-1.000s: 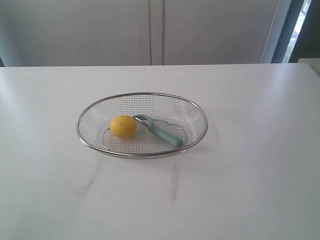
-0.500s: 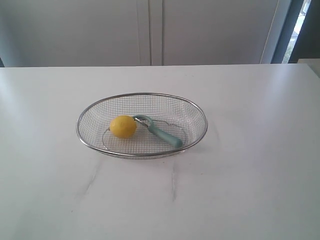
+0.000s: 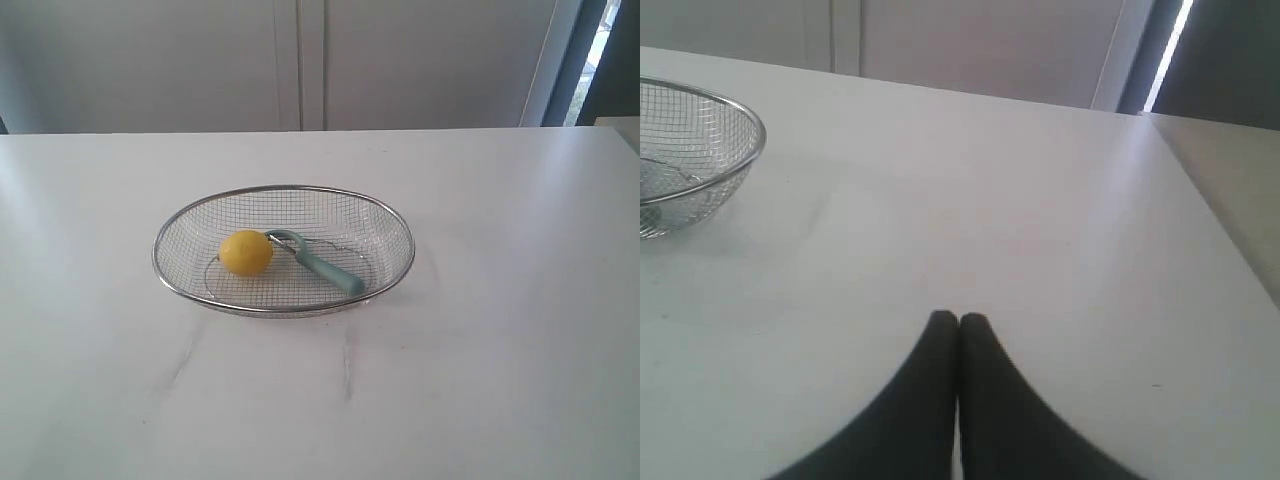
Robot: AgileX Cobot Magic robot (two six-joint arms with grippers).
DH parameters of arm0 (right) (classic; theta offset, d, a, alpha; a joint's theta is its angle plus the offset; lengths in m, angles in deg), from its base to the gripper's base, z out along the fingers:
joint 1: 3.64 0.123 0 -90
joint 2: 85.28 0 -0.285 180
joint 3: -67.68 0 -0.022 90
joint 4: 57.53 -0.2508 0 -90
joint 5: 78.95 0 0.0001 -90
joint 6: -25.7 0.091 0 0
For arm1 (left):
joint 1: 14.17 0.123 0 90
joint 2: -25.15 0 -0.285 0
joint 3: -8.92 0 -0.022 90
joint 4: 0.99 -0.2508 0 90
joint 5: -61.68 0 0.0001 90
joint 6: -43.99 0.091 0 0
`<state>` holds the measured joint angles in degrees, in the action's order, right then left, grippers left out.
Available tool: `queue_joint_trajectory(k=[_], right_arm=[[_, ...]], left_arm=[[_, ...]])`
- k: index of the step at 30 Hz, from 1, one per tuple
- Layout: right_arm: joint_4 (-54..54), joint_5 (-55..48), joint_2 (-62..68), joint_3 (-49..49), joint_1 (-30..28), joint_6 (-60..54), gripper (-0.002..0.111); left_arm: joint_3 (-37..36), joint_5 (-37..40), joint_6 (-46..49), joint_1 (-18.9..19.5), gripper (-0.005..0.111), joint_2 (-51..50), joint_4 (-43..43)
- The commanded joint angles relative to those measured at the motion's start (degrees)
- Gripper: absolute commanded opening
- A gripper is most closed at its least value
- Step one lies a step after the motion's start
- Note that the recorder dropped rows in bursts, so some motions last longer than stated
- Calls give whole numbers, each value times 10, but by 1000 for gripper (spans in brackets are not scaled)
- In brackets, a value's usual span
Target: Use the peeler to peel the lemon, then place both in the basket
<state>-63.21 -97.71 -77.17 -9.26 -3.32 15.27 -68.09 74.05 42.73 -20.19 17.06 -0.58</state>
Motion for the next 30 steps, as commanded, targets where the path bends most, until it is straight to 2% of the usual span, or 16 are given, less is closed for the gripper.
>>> queue_joint_trajectory(k=[1,8,30], right_arm=[[6,9,-3,-3,-21,2,0],[75,8,-3,-3,-60,2,0],[75,2,-3,-3,-60,4,0]], left_arm=[[-2,1,0,3,0,3,6],[-2,1,0,3,0,3,6],[-2,1,0,3,0,3,6]])
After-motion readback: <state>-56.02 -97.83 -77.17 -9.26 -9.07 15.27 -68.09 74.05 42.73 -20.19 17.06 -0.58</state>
